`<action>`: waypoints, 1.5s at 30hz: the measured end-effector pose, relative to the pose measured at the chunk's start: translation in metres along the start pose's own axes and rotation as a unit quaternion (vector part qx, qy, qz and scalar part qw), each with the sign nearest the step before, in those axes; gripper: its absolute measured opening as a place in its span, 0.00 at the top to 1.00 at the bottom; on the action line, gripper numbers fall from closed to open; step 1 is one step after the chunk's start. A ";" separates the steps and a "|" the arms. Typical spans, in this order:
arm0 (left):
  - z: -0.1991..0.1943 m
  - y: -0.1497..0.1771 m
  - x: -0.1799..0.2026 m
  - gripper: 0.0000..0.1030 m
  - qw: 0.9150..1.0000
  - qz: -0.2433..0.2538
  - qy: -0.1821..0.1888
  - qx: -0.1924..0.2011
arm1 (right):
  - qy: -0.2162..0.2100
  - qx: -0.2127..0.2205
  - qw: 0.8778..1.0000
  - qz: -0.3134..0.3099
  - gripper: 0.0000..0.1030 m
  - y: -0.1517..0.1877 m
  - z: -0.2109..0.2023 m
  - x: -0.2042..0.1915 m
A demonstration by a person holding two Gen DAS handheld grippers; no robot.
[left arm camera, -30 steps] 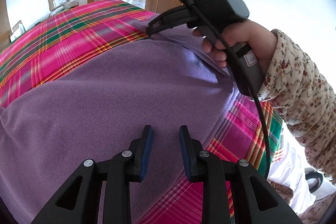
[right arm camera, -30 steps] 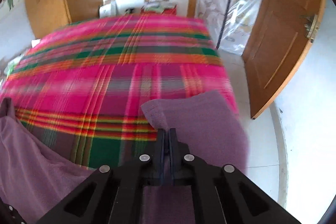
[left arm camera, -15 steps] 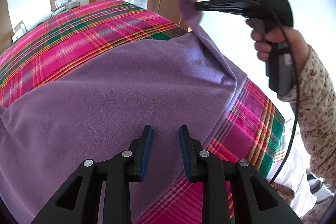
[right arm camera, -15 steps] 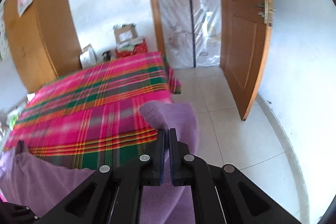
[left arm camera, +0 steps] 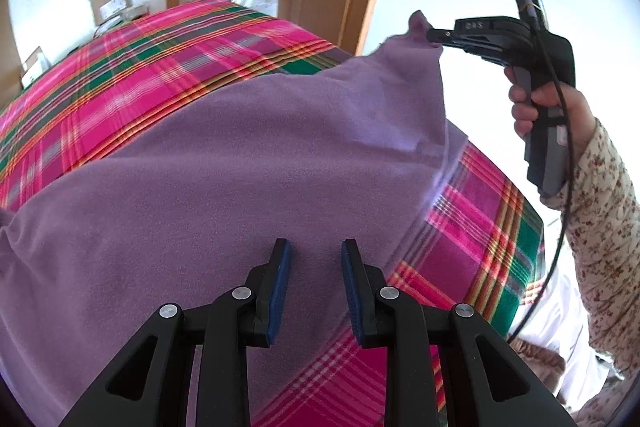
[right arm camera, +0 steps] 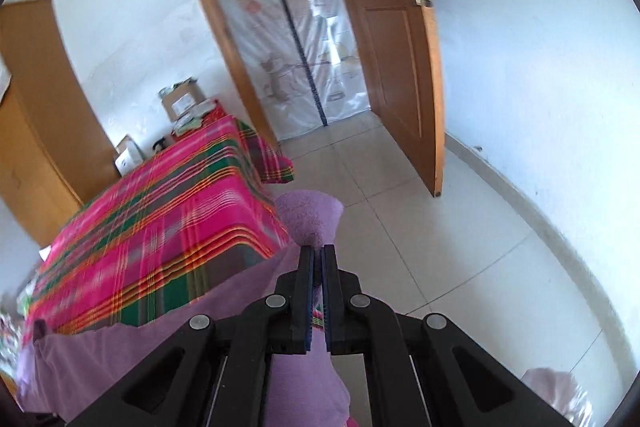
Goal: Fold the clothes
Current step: 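Lift the garment corner with the right gripper and pull it taut, then open the right gripper to release the purple garment corner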
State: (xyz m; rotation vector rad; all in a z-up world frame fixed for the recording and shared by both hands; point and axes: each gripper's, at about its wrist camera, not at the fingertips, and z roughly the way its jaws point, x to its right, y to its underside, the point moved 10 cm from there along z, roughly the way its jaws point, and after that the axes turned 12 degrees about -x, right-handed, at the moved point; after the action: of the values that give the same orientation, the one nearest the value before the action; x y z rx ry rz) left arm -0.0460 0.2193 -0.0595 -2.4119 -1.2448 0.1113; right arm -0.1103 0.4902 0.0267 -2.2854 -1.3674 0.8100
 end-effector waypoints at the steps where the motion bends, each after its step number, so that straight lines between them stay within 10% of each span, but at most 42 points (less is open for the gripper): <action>1: 0.000 0.000 0.003 0.74 1.000 0.009 -0.006 0.000 | 0.000 0.002 1.000 0.005 0.96 0.000 -0.001 0.004; 19: 0.002 0.000 0.014 0.74 1.000 0.030 0.003 -0.008 | 0.011 0.032 0.995 0.095 0.97 0.032 -0.030 0.055; 45: -0.023 0.018 -0.002 0.74 0.998 -0.003 0.056 0.007 | 0.119 -0.101 0.980 0.125 0.93 0.080 0.002 0.066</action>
State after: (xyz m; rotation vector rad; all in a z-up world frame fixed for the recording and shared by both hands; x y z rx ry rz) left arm -0.0273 0.2006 -0.0460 -2.3670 -1.1957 -0.0171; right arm -0.0330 0.5107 -0.0395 -2.6491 -1.1150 0.4620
